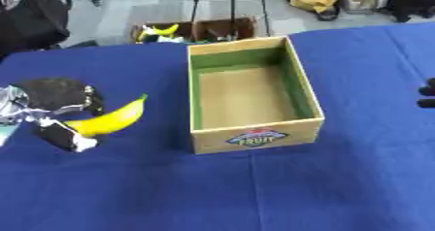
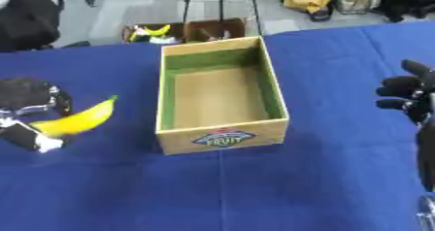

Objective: Pick up objects on the table and place them in the box.

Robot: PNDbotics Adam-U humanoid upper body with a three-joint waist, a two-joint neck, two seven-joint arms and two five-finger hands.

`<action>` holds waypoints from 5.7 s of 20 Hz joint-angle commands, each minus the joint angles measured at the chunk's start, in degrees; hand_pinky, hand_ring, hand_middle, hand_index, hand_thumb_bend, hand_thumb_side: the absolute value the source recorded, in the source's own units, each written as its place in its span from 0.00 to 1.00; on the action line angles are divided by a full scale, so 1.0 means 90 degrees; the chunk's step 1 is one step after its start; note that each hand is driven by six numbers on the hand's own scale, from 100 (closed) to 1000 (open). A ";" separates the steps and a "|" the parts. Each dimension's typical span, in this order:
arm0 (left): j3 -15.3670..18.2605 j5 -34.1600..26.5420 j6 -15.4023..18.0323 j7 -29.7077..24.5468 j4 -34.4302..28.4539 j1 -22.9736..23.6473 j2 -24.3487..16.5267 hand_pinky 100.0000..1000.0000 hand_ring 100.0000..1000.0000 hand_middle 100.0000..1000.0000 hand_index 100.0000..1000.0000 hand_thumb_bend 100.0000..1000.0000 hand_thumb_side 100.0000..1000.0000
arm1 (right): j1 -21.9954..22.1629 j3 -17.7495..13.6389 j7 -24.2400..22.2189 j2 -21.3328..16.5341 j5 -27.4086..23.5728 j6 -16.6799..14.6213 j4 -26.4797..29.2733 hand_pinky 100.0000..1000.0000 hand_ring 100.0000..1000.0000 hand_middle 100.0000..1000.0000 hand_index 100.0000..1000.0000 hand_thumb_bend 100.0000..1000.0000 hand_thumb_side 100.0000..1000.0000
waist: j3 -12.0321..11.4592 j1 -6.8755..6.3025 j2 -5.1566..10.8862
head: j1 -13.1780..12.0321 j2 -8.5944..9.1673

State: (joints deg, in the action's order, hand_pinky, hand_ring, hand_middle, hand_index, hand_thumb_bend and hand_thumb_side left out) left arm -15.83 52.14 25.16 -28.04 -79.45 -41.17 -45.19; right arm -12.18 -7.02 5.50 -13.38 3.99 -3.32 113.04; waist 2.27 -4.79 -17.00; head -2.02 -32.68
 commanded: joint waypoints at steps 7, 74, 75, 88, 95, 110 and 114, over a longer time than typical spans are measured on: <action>0.0274 -0.0200 -0.0210 -0.0090 -0.0513 -0.0095 -0.0522 0.31 0.57 0.49 0.59 0.00 0.54 | -0.0011 -0.0029 0.0038 -0.0147 0.0007 0.0005 0.0067 0.59 0.64 0.59 0.85 0.00 1.00 | -0.0047 -0.0026 0.0181 | -0.0075 -0.0064; 0.0466 0.0695 -0.0366 0.0709 0.1583 -0.3164 0.2343 0.26 0.54 0.46 0.57 0.00 0.54 | -0.0535 0.0192 -0.0173 -0.0227 -0.0078 -0.0119 0.0172 0.59 0.64 0.59 0.81 0.00 1.00 | 0.0961 -0.0426 -0.0394 | -0.1295 0.0095; 0.0474 0.0716 -0.0371 0.0719 0.1634 -0.3165 0.2372 0.26 0.54 0.46 0.57 0.00 0.54 | -0.0549 0.0191 -0.0174 -0.0226 -0.0077 -0.0121 0.0172 0.59 0.64 0.59 0.81 0.00 1.00 | 0.0995 -0.0434 -0.0412 | -0.1302 0.0108; 0.0380 0.1618 -0.0297 0.0805 0.2256 -0.3069 0.2876 0.28 0.54 0.46 0.57 0.00 0.53 | -0.0681 0.0229 -0.0223 -0.0177 -0.0101 -0.0144 0.0172 0.59 0.64 0.59 0.81 0.00 1.00 | 0.1193 -0.0413 -0.0574 | -0.1431 0.0290; 0.0452 0.2335 -0.0376 0.0964 0.2683 -0.2977 0.3061 0.30 0.56 0.48 0.59 0.00 0.55 | -0.0713 0.0237 -0.0235 -0.0144 -0.0117 -0.0147 0.0172 0.59 0.64 0.59 0.81 0.00 1.00 | 0.1257 -0.0402 -0.0609 | -0.1451 0.0372; 0.0466 0.2746 -0.0394 0.0356 0.3012 -0.2900 0.3294 0.37 0.62 0.54 0.64 0.00 0.59 | -0.0740 0.0236 -0.0220 -0.0116 -0.0108 -0.0131 0.0172 0.60 0.64 0.59 0.81 0.00 1.00 | 0.1315 -0.0389 -0.0664 | -0.1596 0.0493; 0.0444 0.2821 -0.0368 0.0379 0.3006 -0.2881 0.3317 0.44 0.71 0.66 0.79 0.00 0.65 | -0.0738 0.0234 -0.0222 -0.0112 -0.0108 -0.0127 0.0172 0.60 0.64 0.59 0.81 0.00 1.00 | 0.1319 -0.0395 -0.0663 | -0.1597 0.0514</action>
State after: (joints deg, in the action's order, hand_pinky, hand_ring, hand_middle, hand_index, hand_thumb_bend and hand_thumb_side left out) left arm -11.39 76.70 21.68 -24.15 -53.46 -67.51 -15.81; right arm -18.19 -4.88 3.55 -13.89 3.41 -4.48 113.39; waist 13.83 -8.86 -23.68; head -16.12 -28.71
